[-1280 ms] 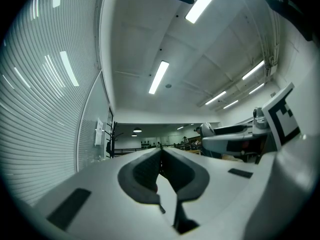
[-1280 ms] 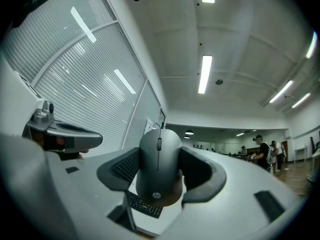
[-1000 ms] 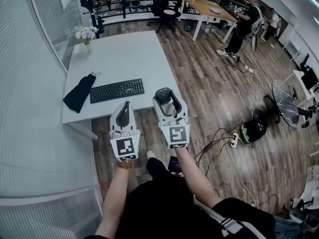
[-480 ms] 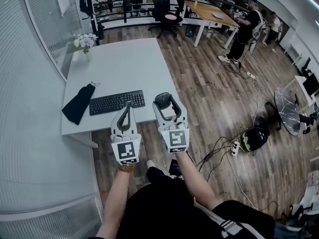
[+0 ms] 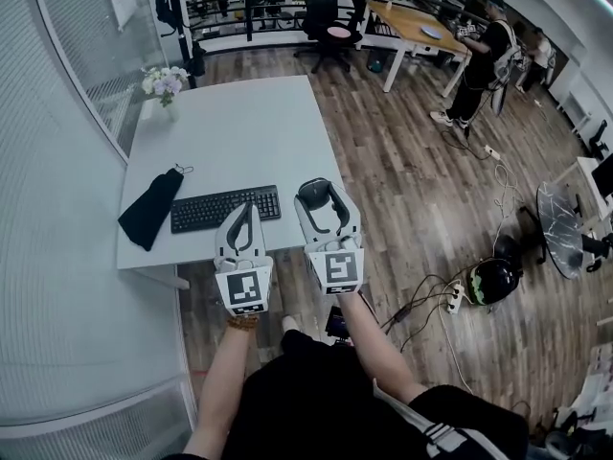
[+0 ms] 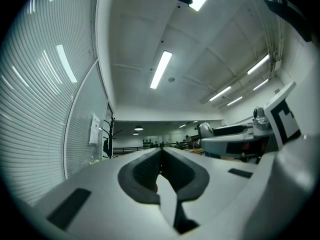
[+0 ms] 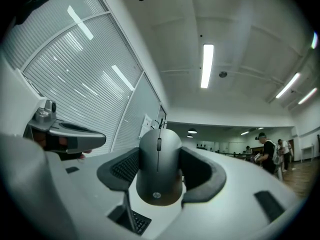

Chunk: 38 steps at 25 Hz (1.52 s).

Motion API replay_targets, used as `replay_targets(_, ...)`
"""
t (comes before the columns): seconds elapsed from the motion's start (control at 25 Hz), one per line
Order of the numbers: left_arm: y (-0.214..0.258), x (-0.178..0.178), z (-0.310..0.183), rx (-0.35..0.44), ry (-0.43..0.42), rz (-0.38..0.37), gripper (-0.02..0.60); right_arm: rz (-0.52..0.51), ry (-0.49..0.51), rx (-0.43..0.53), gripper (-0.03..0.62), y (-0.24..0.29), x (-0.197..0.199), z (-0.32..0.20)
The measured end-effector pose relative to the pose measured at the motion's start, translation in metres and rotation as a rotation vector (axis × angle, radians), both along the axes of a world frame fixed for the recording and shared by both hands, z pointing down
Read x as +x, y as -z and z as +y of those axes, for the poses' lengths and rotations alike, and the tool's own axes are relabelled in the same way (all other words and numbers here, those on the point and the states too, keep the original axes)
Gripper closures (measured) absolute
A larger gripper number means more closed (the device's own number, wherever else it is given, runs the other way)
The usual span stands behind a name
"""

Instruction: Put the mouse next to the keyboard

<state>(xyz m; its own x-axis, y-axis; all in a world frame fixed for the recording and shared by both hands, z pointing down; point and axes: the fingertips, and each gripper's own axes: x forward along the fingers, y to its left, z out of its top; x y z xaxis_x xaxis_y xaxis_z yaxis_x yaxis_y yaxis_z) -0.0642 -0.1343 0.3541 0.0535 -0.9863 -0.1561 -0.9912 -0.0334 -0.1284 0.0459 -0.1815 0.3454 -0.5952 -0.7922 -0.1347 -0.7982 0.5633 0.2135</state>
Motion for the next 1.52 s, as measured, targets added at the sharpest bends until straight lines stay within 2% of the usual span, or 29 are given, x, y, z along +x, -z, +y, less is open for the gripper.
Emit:
replay_targets(0.4,-0.003,0.005,-0.061,-0.001,0.007,-0.026,0.571,-0.016,0.026,0.031,0.336,-0.002,-0.008,-0.059)
replay_targets(0.76,-0.009,-0.015,-0.089,-0.018,0.009,-0.029,0.571,-0.025,0.011,0.036,0.336,-0.002,-0.018,-0.092)
replay_targets(0.96,-0.011,-0.025,-0.105,-0.017,-0.023,-0.018,0.571,-0.016,-0.007,0.034,0.336,-0.005,-0.028,-0.102)
replay_targets(1.12,-0.009,-0.030,-0.113,-0.009,-0.051,-0.021,0.571,-0.013,-0.025,0.073,0.336,-0.001,-0.031,-0.107)
replay_targets(1.52,-0.026,-0.046,-0.112,-0.013,-0.093,-0.029,0.571,-0.003,-0.052,0.087,0.334,-0.020,-0.038,-0.108)
